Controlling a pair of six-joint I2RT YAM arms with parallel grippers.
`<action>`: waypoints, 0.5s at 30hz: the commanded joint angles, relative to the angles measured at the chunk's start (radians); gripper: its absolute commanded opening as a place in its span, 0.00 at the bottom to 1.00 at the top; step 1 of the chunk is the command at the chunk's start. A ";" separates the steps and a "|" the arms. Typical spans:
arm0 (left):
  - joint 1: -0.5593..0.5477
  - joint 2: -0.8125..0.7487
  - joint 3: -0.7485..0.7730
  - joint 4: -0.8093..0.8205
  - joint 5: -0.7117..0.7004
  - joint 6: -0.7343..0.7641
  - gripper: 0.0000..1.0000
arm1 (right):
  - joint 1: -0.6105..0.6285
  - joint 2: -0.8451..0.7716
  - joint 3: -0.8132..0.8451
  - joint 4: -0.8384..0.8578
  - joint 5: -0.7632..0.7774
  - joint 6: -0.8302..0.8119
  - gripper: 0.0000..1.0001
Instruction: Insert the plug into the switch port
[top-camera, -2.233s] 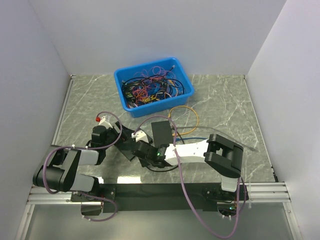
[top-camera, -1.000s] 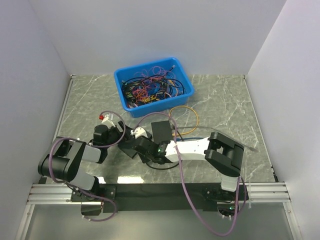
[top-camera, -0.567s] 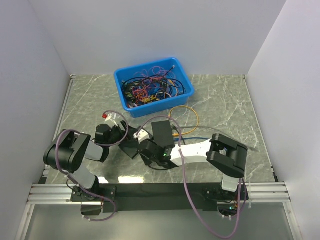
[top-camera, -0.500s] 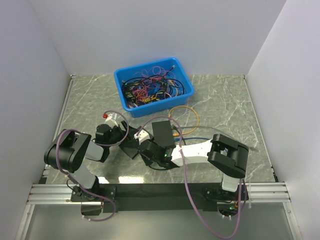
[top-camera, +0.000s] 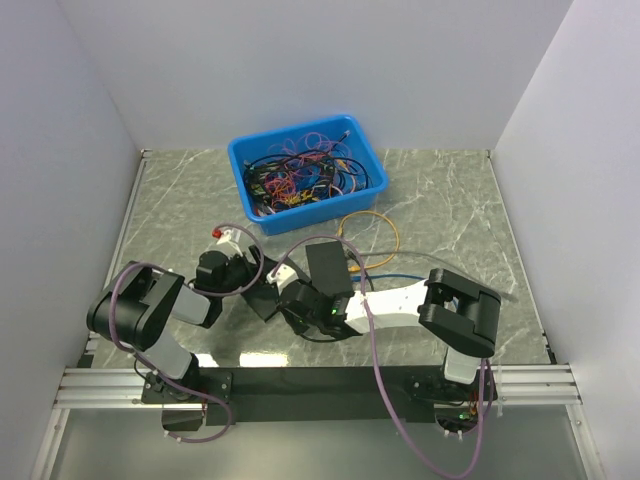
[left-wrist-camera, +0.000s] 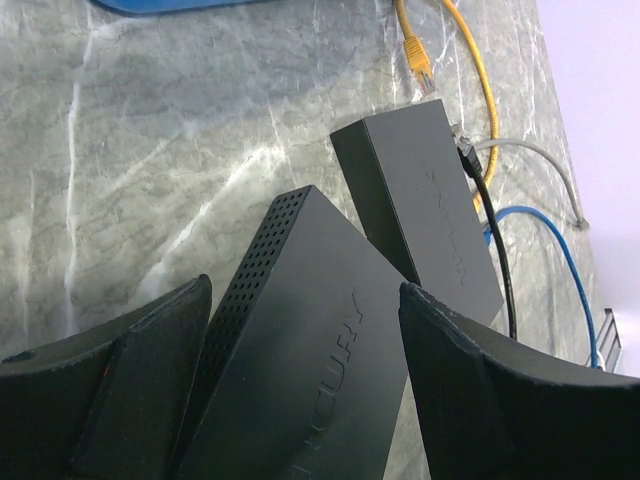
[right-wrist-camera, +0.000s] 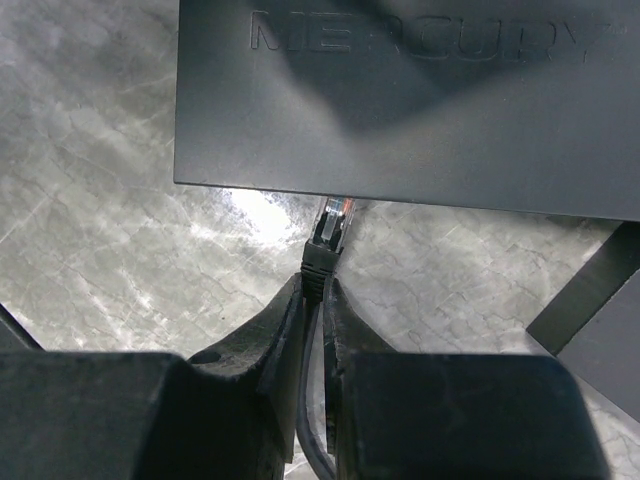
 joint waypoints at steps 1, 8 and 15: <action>-0.059 -0.001 -0.061 -0.069 0.090 -0.053 0.81 | -0.018 -0.011 0.078 0.152 0.038 -0.024 0.00; -0.090 0.011 -0.105 -0.026 0.054 -0.072 0.81 | -0.038 -0.038 0.070 0.180 0.046 -0.035 0.00; -0.133 0.036 -0.093 -0.029 0.016 -0.059 0.81 | -0.037 -0.060 0.093 0.226 -0.074 -0.138 0.00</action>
